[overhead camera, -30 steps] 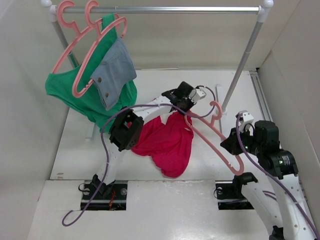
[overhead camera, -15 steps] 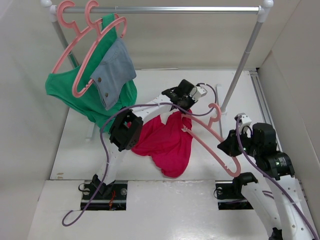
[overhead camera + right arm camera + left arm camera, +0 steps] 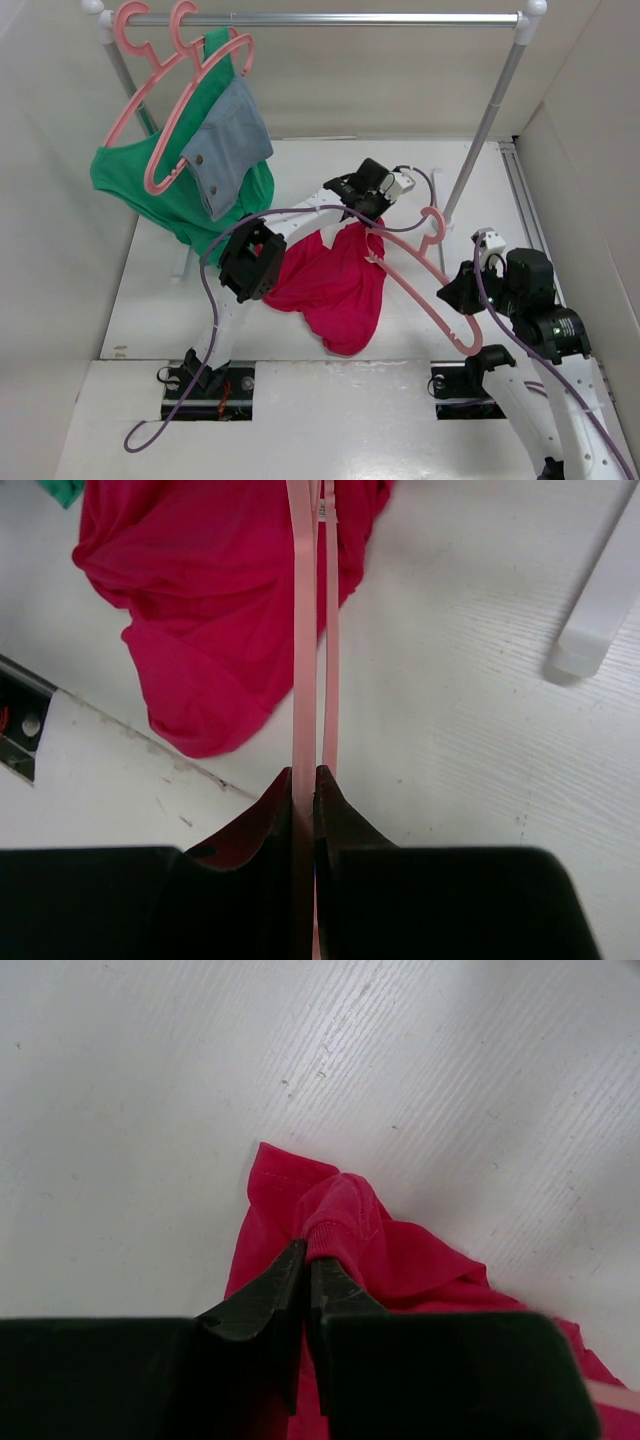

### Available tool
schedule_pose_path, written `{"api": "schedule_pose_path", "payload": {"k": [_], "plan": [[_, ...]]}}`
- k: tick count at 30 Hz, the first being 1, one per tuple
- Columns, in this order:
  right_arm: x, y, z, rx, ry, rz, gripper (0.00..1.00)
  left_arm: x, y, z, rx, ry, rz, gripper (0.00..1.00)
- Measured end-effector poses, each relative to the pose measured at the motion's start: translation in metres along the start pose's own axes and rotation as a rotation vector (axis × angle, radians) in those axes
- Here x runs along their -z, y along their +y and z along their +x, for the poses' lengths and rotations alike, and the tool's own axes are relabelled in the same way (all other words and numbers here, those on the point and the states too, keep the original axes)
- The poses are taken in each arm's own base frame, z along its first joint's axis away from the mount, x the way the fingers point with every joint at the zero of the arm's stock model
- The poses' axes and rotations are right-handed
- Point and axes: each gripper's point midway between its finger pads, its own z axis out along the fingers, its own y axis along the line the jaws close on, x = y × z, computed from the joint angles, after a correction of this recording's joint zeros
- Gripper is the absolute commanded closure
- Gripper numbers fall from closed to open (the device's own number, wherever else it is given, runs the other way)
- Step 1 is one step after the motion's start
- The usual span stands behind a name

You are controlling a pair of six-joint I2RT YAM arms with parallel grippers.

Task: Place the t-shirt on the hanger
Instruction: Place tshirt on hanger

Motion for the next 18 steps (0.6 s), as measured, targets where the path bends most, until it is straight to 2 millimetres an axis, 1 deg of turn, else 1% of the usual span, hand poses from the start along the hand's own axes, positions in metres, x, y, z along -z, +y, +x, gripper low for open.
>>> {"api": "schedule_pose_path", "payload": {"k": [2, 6, 9, 12, 15, 18], "plan": [[0.000, -0.005, 0.002, -0.006, 0.009, 0.025, 1.00, 0.000, 0.000, 0.000, -0.003, 0.002, 0.001, 0.99], [-0.002, -0.013, 0.006, -0.020, 0.036, 0.068, 1.00, 0.000, -0.003, 0.002, -0.013, 0.011, 0.003, 1.00], [-0.002, -0.015, 0.005, -0.020, 0.034, 0.081, 1.00, 0.002, -0.008, 0.005, -0.022, 0.026, 0.011, 1.00], [-0.003, -0.016, 0.002, -0.019, 0.023, 0.083, 1.00, 0.004, -0.014, 0.003, -0.032, 0.033, 0.021, 1.00], [-0.005, -0.015, -0.002, -0.032, 0.010, 0.081, 1.00, 0.011, -0.021, -0.009, -0.041, 0.020, 0.032, 1.00], [-0.005, -0.013, -0.008, -0.047, -0.017, 0.077, 1.00, 0.024, -0.026, -0.030, -0.026, -0.014, 0.052, 1.00]]}}
